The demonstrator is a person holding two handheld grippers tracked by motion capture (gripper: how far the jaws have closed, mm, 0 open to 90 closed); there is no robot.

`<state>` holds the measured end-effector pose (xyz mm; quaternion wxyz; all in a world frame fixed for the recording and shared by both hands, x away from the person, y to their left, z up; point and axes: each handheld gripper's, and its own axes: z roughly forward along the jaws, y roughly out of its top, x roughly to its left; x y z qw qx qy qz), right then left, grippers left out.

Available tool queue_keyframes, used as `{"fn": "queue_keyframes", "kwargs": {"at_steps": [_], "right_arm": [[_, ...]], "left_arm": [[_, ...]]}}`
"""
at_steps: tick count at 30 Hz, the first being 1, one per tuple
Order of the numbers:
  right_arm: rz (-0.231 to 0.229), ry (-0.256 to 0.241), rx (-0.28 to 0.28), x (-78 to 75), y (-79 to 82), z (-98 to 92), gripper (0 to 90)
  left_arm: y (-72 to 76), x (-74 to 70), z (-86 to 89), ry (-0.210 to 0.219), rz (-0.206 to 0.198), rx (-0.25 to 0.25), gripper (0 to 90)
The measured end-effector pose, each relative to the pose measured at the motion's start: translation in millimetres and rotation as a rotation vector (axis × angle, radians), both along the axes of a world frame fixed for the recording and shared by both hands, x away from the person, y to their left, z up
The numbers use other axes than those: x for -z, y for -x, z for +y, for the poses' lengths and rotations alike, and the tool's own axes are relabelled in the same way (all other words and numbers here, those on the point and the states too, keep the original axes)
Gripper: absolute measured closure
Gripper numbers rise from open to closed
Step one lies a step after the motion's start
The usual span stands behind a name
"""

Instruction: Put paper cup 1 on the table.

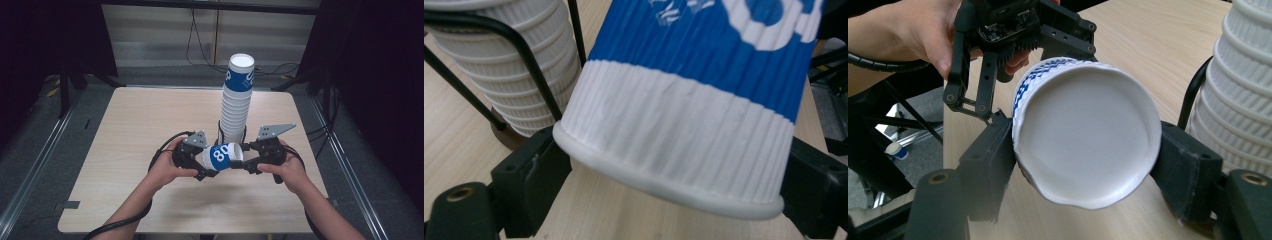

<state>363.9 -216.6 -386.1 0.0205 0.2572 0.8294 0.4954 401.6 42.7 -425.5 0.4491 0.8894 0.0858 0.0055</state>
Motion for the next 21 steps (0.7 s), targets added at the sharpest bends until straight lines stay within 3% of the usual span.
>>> {"fn": "queue_keyframes", "kwargs": {"at_steps": [13, 21], "right_arm": [[0.014, 0.006, 0.002, -1.3, -2.1, 1.1, 29.2], [0.013, -0.015, -0.004, -0.9, -1.9, 2.6, 28.9]], "left_arm": [[1.2, -4.3, -1.5, -0.017, -0.043, 0.024, 14.6], [1.4, -9.2, 2.6, -0.027, -0.018, 0.026, 18.5]]}}
